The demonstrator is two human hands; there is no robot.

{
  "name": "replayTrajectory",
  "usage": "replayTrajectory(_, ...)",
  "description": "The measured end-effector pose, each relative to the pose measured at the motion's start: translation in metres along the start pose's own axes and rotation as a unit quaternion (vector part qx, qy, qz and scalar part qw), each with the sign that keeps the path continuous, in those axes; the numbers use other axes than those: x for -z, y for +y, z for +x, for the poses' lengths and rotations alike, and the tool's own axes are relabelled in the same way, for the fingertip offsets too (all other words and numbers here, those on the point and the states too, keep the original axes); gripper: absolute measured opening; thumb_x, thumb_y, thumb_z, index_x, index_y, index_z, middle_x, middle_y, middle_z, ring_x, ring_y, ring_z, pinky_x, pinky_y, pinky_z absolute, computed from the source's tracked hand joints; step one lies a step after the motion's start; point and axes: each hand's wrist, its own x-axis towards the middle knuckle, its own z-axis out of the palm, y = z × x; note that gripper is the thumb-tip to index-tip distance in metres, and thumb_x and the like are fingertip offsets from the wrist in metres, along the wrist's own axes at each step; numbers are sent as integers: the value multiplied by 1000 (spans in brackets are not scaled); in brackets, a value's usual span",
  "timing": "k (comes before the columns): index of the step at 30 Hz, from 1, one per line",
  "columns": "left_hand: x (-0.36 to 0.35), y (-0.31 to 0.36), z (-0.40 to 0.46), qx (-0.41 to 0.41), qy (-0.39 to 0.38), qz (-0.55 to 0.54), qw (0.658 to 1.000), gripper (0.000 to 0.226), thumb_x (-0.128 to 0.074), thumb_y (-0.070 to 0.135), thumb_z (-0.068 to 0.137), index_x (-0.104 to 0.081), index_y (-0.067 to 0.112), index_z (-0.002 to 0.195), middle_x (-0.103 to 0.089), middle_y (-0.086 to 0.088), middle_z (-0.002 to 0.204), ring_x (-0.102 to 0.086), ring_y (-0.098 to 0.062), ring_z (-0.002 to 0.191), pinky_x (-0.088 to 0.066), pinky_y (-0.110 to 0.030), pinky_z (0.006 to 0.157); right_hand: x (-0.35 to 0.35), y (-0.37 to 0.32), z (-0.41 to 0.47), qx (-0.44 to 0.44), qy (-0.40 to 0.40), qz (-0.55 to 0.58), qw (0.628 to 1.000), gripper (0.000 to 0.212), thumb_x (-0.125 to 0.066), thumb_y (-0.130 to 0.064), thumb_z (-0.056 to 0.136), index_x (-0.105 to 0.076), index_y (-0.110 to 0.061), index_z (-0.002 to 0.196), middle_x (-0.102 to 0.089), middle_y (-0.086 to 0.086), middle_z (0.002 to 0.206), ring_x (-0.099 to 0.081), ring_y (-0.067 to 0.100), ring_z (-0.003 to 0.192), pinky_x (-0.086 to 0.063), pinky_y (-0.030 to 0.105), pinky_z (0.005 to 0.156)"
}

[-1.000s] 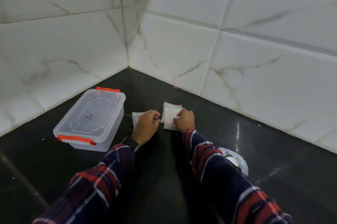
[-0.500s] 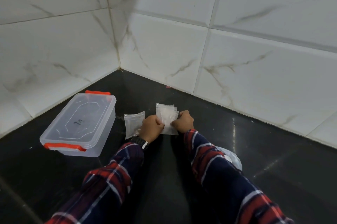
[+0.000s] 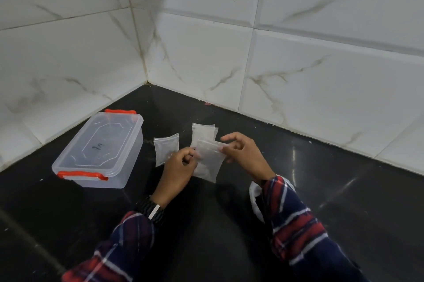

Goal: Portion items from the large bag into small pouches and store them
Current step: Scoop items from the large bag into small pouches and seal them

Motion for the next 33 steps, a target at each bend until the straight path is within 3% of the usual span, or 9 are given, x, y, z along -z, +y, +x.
replayTrajectory(3,-2,3,-18,-12,-2,16,1000,14,-54,13,94,-64,20,88,-54,-2,71,-57,-18,74,-48,-26,72,5,-2,-21,36,-16,-80,996,6,-70,-18,84,-68,-20,89,-66,-4,67,-58,4,59,-50,21,61)
replayTrajectory(10,-5,7,-48,-24,-6,52,998,25,-55,9,90,-61,31,81,-60,-4,80,-60,-20,79,-47,-22,69,7,-11,-61,93,-10,-162,982,7,-69,-13,84,-68,-16,78,-62,-11,65,-53,-5,54,-40,7,56)
replayTrajectory(13,-10,9,-58,-41,40,65,996,22,-59,12,90,-58,33,96,-57,2,109,-56,-11,100,-44,-17,81,5,-8,-71,95,-8,-183,979,14,-66,-9,83,-63,-19,74,-60,-13,64,-54,-5,58,-41,8,57)
replayTrajectory(15,-14,12,-68,-57,123,71,988,26,-62,16,89,-56,29,111,-49,4,124,-46,-9,116,-41,-26,97,2,-6,-76,96,13,-179,979,18,-64,-9,83,-60,-21,72,-59,-13,64,-55,-3,61,-42,9,58)
replayTrajectory(17,-19,18,-77,-79,156,17,984,22,-61,16,89,-58,30,106,-53,7,117,-51,0,108,-42,-18,95,-2,-5,-82,98,35,-167,980,19,-64,-8,83,-59,-22,71,-59,-12,64,-55,-1,62,-41,9,58)
replayTrajectory(19,-25,25,-85,-50,123,-81,988,19,-61,12,90,-62,30,95,-64,8,102,-60,0,94,-47,-11,81,-8,-4,-89,109,56,-152,981,19,-64,-8,83,-58,-21,71,-57,-11,63,-55,-1,62,-40,8,57)
replayTrajectory(23,-39,30,-89,42,81,-260,961,10,-61,11,90,-68,15,96,-72,-7,94,-69,-23,92,-56,-35,82,-21,-3,-102,146,66,-119,980,11,-68,-12,85,-62,-18,78,-63,-5,69,-58,7,66,-42,10,59)
replayTrajectory(27,-42,32,-92,62,89,-316,943,9,-61,11,89,-69,9,95,-72,-15,94,-69,-30,95,-53,-47,91,-25,-1,-112,162,58,-133,976,8,-68,-12,85,-64,-18,86,-65,-7,73,-62,9,72,-46,11,62)
replayTrajectory(33,-36,31,-98,59,56,-351,933,13,-57,8,91,-67,1,94,-72,-16,91,-71,-27,90,-60,-29,74,-21,1,-117,148,54,-101,982,3,-68,-18,87,-66,-20,88,-68,-8,76,-65,7,74,-50,14,65)
